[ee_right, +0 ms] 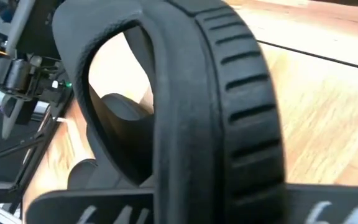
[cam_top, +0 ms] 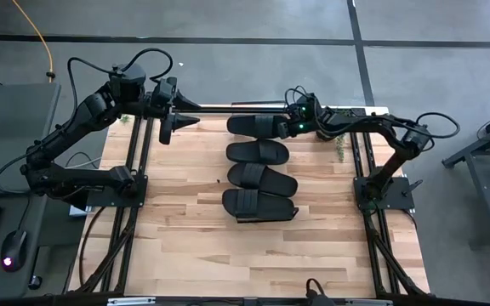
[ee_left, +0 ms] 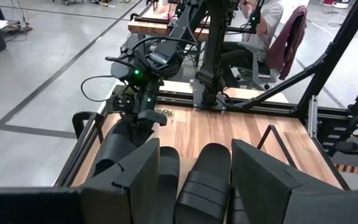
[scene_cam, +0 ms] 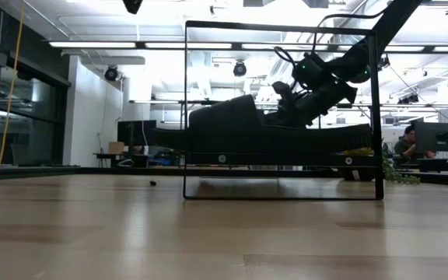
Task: Pick and place slides into the shelf
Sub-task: Put the black slipper on the shelf
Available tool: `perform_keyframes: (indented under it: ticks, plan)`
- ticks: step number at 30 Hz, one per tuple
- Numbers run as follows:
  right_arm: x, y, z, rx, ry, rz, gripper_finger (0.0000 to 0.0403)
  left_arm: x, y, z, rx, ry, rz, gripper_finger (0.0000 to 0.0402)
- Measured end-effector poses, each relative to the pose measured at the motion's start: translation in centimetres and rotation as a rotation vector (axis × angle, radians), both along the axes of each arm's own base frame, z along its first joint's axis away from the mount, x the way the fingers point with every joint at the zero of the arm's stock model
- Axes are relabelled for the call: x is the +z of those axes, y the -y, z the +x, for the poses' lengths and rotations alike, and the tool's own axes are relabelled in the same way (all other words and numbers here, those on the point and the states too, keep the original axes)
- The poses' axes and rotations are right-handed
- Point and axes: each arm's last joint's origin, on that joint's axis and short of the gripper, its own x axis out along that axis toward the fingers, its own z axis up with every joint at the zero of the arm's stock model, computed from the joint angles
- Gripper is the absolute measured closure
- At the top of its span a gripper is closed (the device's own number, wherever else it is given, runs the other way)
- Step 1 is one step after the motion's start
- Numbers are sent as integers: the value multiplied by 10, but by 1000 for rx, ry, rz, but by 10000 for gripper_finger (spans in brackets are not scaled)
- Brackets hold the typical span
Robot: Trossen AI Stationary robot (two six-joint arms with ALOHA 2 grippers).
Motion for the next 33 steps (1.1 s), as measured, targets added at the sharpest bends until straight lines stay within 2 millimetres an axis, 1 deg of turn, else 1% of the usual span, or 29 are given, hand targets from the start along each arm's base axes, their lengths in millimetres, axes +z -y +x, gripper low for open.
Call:
perform_keyframes:
  ticks: [5,11,13,22,29,33]
  plan:
    - [-4,-2,-3,-10,-46,36,389,0,0,0,0,-1,-1,218]
    - [-5,-2,-4,-22,-54,59,388,0,0,0,0,-1,-1,218]
    - [-5,-2,-4,-22,-58,62,377,0,0,0,0,-1,-1,218]
    - [-11,-4,-8,-43,-138,69,286,0,0,0,0,-1,-1,218]
    - [-13,-5,-10,-31,-182,59,188,0,0,0,0,-1,-1,218]
    - [-6,-1,-9,-29,-217,83,137,0,0,0,0,-1,-1,218]
